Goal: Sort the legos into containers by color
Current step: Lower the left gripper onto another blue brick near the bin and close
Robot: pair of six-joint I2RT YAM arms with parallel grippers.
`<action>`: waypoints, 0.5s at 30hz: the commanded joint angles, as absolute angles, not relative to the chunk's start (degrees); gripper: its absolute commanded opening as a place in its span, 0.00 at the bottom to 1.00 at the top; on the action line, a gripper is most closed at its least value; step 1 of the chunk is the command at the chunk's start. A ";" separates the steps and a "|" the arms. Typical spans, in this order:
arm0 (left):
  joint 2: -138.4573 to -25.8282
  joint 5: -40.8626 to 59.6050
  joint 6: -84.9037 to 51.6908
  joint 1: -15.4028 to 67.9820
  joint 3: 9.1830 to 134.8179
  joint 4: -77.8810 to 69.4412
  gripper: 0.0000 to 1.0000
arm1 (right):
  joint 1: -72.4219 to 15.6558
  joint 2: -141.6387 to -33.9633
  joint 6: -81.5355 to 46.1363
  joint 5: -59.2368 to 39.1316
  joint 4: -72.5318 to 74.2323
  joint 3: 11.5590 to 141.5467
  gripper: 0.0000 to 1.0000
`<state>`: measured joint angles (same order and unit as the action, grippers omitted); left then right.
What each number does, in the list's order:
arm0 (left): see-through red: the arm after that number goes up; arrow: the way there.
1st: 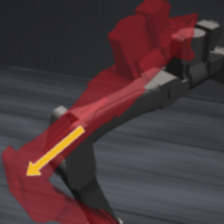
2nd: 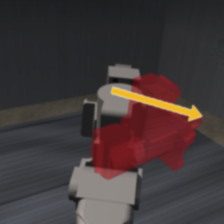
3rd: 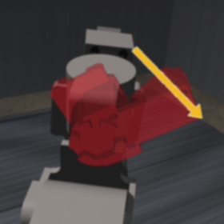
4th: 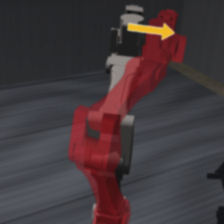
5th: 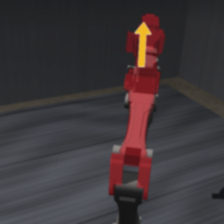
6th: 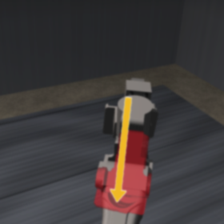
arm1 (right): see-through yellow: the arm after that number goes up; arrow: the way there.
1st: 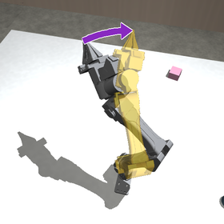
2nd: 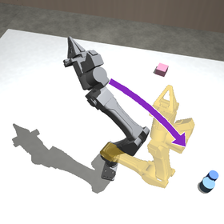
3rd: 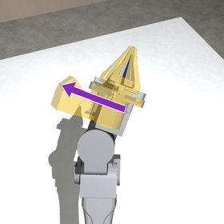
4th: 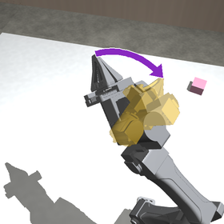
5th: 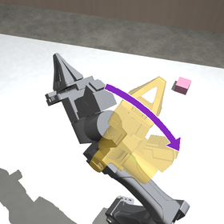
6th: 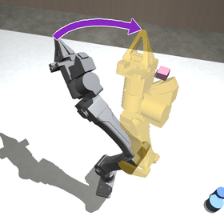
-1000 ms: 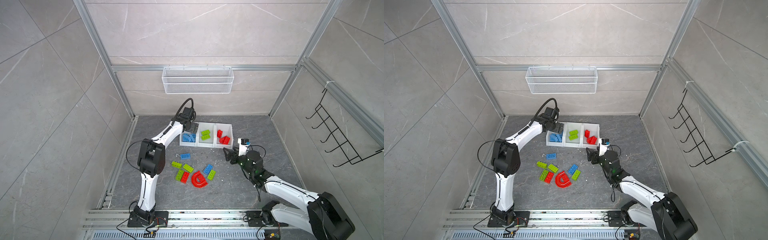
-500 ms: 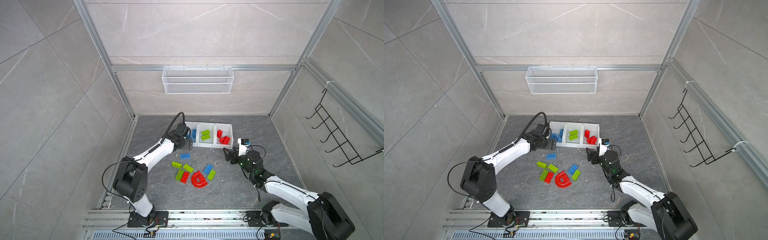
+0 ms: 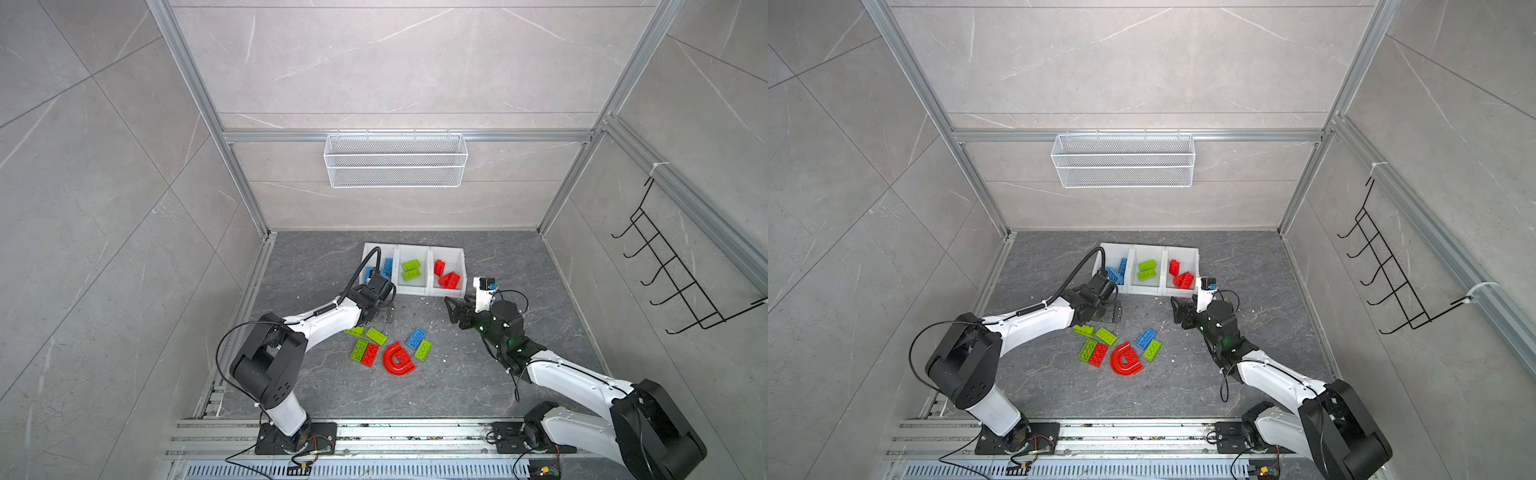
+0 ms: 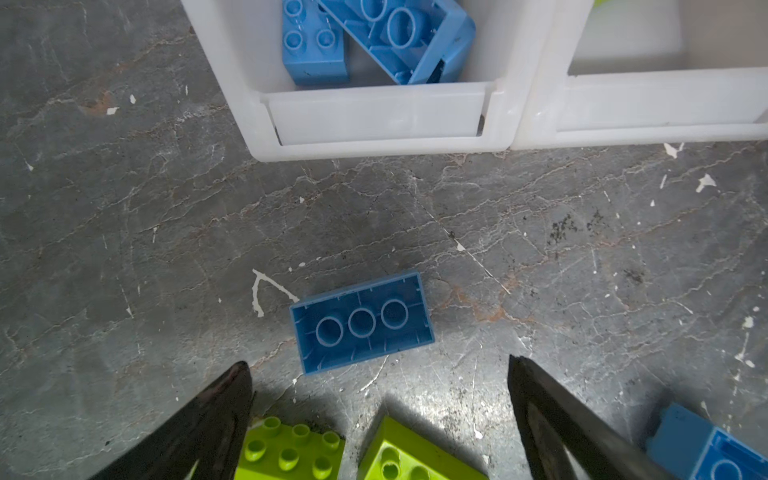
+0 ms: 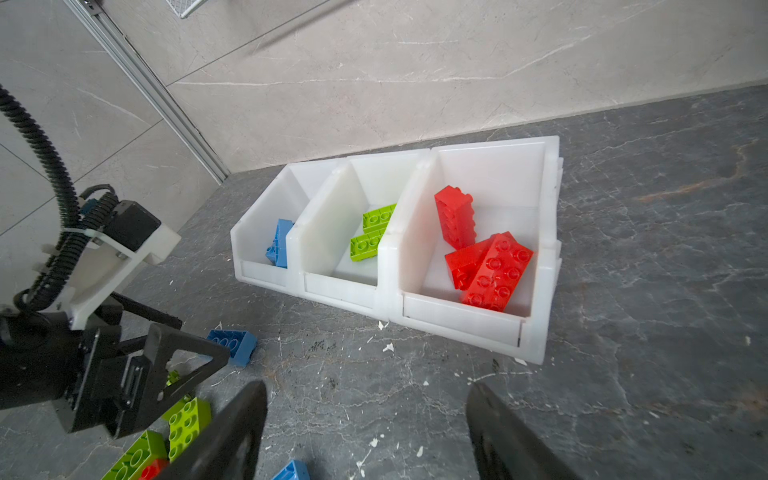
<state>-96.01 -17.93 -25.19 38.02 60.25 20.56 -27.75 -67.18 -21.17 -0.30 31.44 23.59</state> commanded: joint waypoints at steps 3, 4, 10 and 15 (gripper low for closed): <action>-99.10 -19.50 -26.19 38.27 62.15 18.06 0.99 | -28.19 -67.03 -20.21 -0.70 31.45 25.33 0.77; -99.80 -19.54 -26.19 38.25 62.50 17.94 0.98 | -28.19 -67.06 -20.30 -0.75 31.46 25.34 0.77; -103.48 -19.59 -26.62 37.89 63.98 17.23 0.98 | -28.18 -66.62 -20.30 -0.70 31.32 25.26 0.78; -105.70 -19.03 -27.29 37.46 64.25 16.20 0.97 | -28.20 -66.64 -20.30 -0.70 31.36 25.35 0.78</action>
